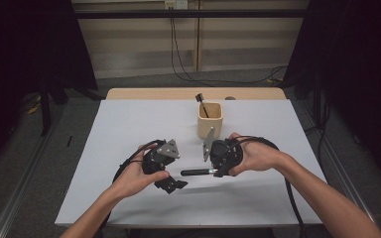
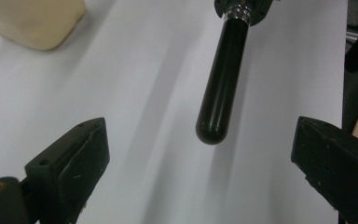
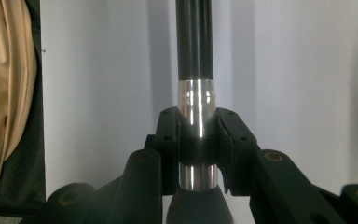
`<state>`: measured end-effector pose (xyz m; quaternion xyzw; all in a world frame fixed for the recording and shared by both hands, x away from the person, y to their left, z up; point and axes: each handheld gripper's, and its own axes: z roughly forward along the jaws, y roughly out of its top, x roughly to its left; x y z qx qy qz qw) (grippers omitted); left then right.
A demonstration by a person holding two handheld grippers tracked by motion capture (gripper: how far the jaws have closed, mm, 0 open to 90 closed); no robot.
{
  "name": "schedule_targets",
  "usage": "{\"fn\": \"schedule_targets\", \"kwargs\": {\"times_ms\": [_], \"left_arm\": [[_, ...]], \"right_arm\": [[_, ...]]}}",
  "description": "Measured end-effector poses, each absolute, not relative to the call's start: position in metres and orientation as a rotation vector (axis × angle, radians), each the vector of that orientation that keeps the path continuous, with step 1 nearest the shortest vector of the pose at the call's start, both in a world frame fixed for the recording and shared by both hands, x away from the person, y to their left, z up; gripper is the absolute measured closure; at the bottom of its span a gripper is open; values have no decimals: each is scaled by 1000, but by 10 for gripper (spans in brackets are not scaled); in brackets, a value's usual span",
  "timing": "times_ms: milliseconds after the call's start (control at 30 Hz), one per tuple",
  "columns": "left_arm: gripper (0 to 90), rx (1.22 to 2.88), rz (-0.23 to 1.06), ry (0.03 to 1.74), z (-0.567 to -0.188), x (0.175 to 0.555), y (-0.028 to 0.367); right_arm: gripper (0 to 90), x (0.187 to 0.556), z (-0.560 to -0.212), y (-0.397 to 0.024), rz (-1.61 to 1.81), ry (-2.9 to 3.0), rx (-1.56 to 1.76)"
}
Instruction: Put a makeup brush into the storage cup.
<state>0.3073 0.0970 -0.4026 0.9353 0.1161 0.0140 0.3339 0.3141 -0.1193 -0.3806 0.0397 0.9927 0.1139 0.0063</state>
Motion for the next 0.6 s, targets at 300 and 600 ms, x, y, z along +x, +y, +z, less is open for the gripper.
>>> {"fn": "schedule_targets", "kwargs": {"times_ms": [300, 600], "left_arm": [[61, 2525, -49, 270, -409, 313, 92], [160, 2540, -99, 275, -412, 319, 88]], "right_arm": [[716, 317, -389, -112, 324, 3149, 92], [715, 316, -393, -110, 329, 3171, 72]]}}
